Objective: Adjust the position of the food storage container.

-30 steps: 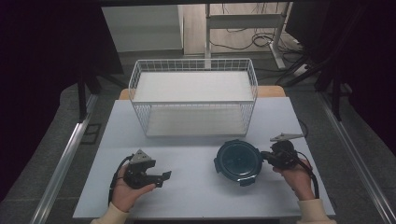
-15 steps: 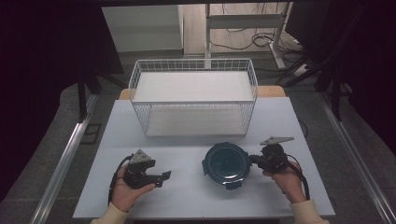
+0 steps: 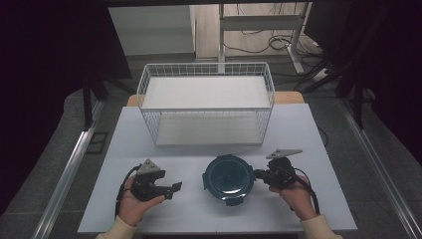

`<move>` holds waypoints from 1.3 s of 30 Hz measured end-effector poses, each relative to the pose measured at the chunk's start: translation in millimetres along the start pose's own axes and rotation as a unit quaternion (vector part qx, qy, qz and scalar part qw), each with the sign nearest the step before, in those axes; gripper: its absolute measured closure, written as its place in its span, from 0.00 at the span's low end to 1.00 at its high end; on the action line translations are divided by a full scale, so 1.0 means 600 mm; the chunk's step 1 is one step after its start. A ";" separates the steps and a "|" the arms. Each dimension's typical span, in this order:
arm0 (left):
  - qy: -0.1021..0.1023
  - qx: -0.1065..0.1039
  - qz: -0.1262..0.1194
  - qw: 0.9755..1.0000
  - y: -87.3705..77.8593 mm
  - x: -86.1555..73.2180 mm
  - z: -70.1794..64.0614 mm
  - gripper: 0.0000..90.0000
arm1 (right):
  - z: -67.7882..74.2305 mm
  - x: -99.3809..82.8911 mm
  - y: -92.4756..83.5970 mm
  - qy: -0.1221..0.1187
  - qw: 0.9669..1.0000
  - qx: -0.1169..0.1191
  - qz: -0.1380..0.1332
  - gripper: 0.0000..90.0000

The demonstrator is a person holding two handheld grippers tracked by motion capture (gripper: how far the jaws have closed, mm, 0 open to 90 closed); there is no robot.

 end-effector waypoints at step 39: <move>-0.022 -0.003 -0.016 1.000 -0.015 0.002 0.012 0.25 | 0.057 0.005 0.027 -0.015 0.998 0.061 -0.032 1.00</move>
Point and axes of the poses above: each handheld gripper's, and its own axes: y roughly forward along the jaws, x roughly out of its top, z roughly to its left, the point moved 1 cm from there along y, roughly forward along the jaws, and after that the axes turned 4 degrees about -x, right-handed, at the moved point
